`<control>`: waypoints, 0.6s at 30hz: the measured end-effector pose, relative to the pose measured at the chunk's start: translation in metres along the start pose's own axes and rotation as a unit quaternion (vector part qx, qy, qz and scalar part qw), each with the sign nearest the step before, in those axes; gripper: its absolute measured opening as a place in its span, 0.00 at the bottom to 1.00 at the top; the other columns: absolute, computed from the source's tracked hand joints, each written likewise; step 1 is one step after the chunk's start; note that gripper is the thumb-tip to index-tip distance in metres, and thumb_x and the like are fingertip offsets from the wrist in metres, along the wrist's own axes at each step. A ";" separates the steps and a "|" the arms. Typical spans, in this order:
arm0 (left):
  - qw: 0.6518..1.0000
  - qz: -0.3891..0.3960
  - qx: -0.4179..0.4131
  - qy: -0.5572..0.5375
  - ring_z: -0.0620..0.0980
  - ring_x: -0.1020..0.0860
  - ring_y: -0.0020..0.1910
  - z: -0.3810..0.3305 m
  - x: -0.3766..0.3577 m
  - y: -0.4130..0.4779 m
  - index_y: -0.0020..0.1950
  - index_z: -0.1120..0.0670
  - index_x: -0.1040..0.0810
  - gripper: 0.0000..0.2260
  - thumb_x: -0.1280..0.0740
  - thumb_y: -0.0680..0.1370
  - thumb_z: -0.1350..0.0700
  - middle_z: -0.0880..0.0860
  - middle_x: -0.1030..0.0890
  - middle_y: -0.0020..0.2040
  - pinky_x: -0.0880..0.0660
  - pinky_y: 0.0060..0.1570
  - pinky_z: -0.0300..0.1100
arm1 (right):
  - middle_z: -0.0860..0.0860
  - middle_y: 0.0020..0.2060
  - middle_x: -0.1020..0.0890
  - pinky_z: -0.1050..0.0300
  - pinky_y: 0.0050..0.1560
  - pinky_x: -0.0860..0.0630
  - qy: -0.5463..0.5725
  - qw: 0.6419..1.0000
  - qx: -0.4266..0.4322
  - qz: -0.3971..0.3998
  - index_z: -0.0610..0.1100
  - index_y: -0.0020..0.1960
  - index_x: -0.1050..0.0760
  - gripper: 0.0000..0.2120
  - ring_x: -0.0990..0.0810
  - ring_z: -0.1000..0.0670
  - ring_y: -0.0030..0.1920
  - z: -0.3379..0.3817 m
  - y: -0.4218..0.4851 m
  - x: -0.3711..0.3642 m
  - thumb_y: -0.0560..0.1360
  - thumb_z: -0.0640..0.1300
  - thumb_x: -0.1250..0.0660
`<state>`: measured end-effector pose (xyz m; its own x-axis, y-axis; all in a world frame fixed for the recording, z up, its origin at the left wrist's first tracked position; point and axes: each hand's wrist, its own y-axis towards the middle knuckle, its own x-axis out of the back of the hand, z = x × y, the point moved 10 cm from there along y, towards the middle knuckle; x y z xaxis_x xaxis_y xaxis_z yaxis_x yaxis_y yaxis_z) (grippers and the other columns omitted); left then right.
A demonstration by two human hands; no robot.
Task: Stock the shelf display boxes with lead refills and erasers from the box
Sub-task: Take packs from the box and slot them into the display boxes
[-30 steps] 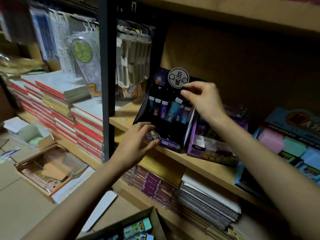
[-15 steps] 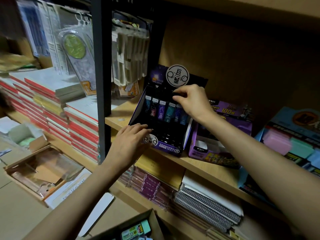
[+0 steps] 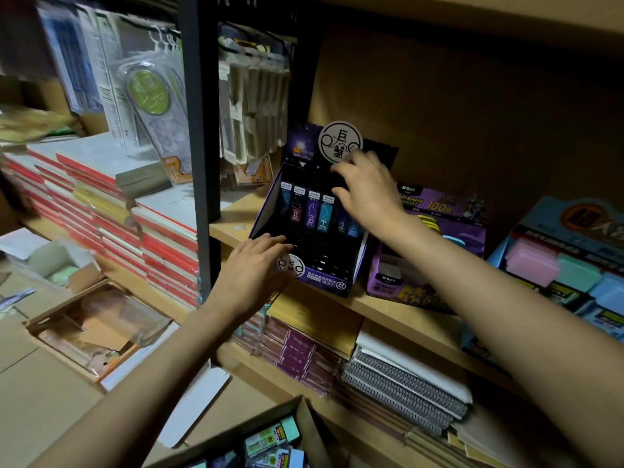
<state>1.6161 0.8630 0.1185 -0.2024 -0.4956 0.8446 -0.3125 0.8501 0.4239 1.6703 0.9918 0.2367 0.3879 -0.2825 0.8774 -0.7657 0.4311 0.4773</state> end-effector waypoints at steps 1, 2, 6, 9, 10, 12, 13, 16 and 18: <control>1.000 -0.004 -0.003 -0.006 0.53 0.38 0.73 -0.003 0.005 -0.004 0.70 0.53 0.29 0.22 0.35 0.77 0.49 0.52 0.31 0.72 0.42 0.70 0.48 | 0.44 0.65 0.29 0.48 0.65 0.35 0.001 1.000 0.003 0.002 0.43 0.68 0.30 0.20 0.34 0.43 0.66 0.002 -0.005 0.003 0.76 0.43 0.35; 1.000 -0.016 -0.010 -0.013 0.55 0.36 0.72 -0.008 0.012 -0.010 0.68 0.55 0.28 0.20 0.34 0.77 0.52 0.54 0.29 0.70 0.39 0.69 0.50 | 0.45 0.65 0.29 0.49 0.65 0.36 0.009 1.000 0.010 0.000 0.43 0.68 0.31 0.20 0.35 0.43 0.65 0.005 -0.013 0.008 0.77 0.43 0.36; 0.997 -0.065 -0.017 -0.042 0.58 0.23 0.56 -0.017 0.033 -0.055 0.61 0.59 0.23 0.15 0.31 0.75 0.59 0.58 0.22 0.58 0.25 0.52 0.54 | 0.45 0.56 0.25 0.50 0.57 0.30 0.103 0.993 0.060 0.008 0.42 0.62 0.27 0.14 0.28 0.45 0.58 0.028 -0.065 0.023 0.77 0.43 0.36; 0.994 -0.032 0.063 -0.082 0.52 0.24 0.53 0.003 0.011 -0.103 0.61 0.57 0.24 0.14 0.32 0.75 0.60 0.55 0.22 0.56 0.27 0.47 0.43 | 0.46 0.52 0.23 0.50 0.52 0.27 0.171 0.976 0.089 0.101 0.44 0.59 0.25 0.12 0.24 0.45 0.53 0.053 -0.122 0.003 0.76 0.45 0.36; 0.991 -0.011 0.092 -0.096 0.52 0.23 0.53 0.010 -0.003 -0.122 0.60 0.57 0.24 0.13 0.32 0.76 0.59 0.54 0.22 0.55 0.30 0.47 0.40 | 0.46 0.51 0.22 0.49 0.52 0.26 0.175 0.969 0.098 0.142 0.44 0.58 0.25 0.12 0.23 0.45 0.53 0.062 -0.142 -0.011 0.76 0.45 0.36; 0.979 0.042 0.152 -0.129 0.53 0.22 0.52 0.024 -0.039 -0.162 0.58 0.57 0.23 0.10 0.33 0.76 0.60 0.54 0.21 0.53 0.31 0.46 0.40 | 0.47 0.50 0.20 0.49 0.51 0.25 0.183 0.950 0.108 0.227 0.44 0.55 0.24 0.10 0.22 0.48 0.50 0.077 -0.182 -0.041 0.77 0.46 0.36; 0.969 0.071 0.187 -0.145 0.53 0.22 0.53 0.031 -0.059 -0.182 0.57 0.58 0.23 0.10 0.33 0.76 0.60 0.55 0.21 0.53 0.30 0.48 0.41 | 0.47 0.49 0.20 0.51 0.49 0.25 0.187 0.937 0.110 0.273 0.44 0.55 0.23 0.09 0.22 0.50 0.47 0.083 -0.203 -0.058 0.77 0.46 0.36; 0.932 0.145 0.274 -0.186 0.55 0.21 0.52 0.043 -0.112 -0.248 0.56 0.59 0.23 0.09 0.32 0.76 0.61 0.56 0.20 0.52 0.26 0.52 0.45 | 0.47 0.51 0.19 0.58 0.46 0.26 0.200 0.889 0.094 0.401 0.43 0.56 0.23 0.10 0.22 0.51 0.48 0.098 -0.271 -0.116 0.77 0.46 0.36; 0.916 0.170 0.306 -0.198 0.56 0.21 0.51 0.045 -0.145 -0.289 0.56 0.61 0.23 0.10 0.32 0.76 0.62 0.57 0.20 0.51 0.27 0.49 0.42 | 0.45 0.52 0.20 0.57 0.47 0.28 0.192 0.862 0.075 0.463 0.41 0.56 0.23 0.12 0.22 0.47 0.52 0.104 -0.317 -0.160 0.76 0.45 0.35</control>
<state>1.6943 0.6810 -0.1414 -0.6675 -0.3492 0.6577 -0.6055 0.7687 -0.2063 1.7980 0.8114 -0.0607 -0.3062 0.4411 0.8436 -0.8846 0.1957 -0.4234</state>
